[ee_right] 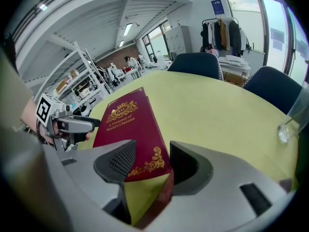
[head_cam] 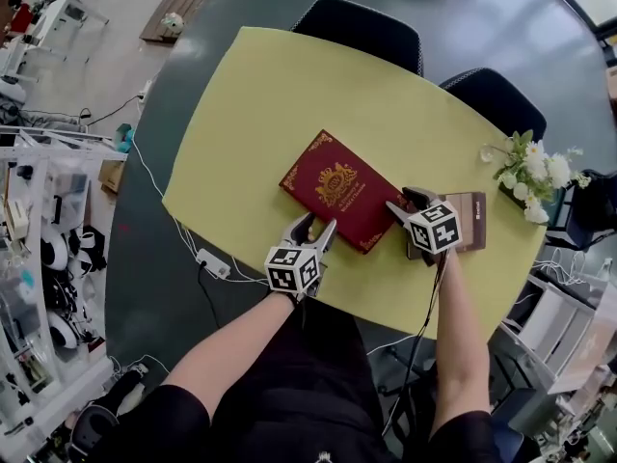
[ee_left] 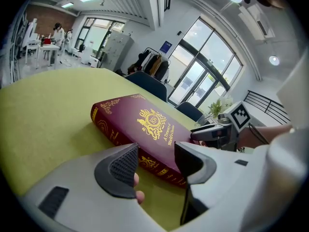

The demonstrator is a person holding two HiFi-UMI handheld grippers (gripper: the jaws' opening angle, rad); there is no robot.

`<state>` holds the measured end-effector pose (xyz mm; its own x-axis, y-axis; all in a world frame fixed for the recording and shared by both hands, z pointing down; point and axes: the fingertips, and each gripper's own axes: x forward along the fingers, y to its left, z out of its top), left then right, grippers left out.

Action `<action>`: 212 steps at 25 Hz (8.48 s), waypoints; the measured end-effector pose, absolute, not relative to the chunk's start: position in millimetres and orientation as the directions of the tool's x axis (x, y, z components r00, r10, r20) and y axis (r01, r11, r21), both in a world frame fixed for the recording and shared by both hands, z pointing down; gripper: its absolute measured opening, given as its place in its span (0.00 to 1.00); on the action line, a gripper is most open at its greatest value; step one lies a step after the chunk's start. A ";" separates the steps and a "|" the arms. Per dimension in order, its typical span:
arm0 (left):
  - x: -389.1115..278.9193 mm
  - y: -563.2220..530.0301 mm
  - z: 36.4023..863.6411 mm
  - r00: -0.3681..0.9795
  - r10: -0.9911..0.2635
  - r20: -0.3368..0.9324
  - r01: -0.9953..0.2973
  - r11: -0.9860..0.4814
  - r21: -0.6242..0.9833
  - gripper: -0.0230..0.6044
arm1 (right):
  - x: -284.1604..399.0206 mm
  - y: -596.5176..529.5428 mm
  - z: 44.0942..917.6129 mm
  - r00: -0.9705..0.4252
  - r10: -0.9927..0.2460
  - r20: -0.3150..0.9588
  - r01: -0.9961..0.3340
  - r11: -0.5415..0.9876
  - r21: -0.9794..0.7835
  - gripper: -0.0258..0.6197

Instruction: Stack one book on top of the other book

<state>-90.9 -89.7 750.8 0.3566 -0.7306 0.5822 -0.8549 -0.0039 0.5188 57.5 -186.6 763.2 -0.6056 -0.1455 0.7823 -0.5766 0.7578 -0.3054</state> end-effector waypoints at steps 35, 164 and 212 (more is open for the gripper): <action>-106.3 -61.8 773.6 0.354 -0.639 0.683 -0.858 0.068 0.509 0.45 | 13.1 -121.6 767.7 -0.679 -0.034 0.733 -0.537 0.704 -0.465 0.37; 188.7 -128.6 770.6 0.705 -0.353 0.615 -0.675 -0.601 0.428 0.45 | 242.7 91.7 767.3 -0.402 -0.576 0.712 -0.748 -0.242 -0.618 0.33; 182.7 -32.4 752.6 0.660 -0.349 0.666 -0.734 -0.488 0.472 0.45 | 298.2 -13.9 752.9 -0.518 -0.466 0.717 -0.855 0.252 -0.454 0.31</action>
<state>182.7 -32.4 752.6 0.6599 -0.3486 0.6656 -0.7341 -0.4881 0.4721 298.2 -13.9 752.9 -0.5182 -0.4656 0.7174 -0.8547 0.2518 -0.4539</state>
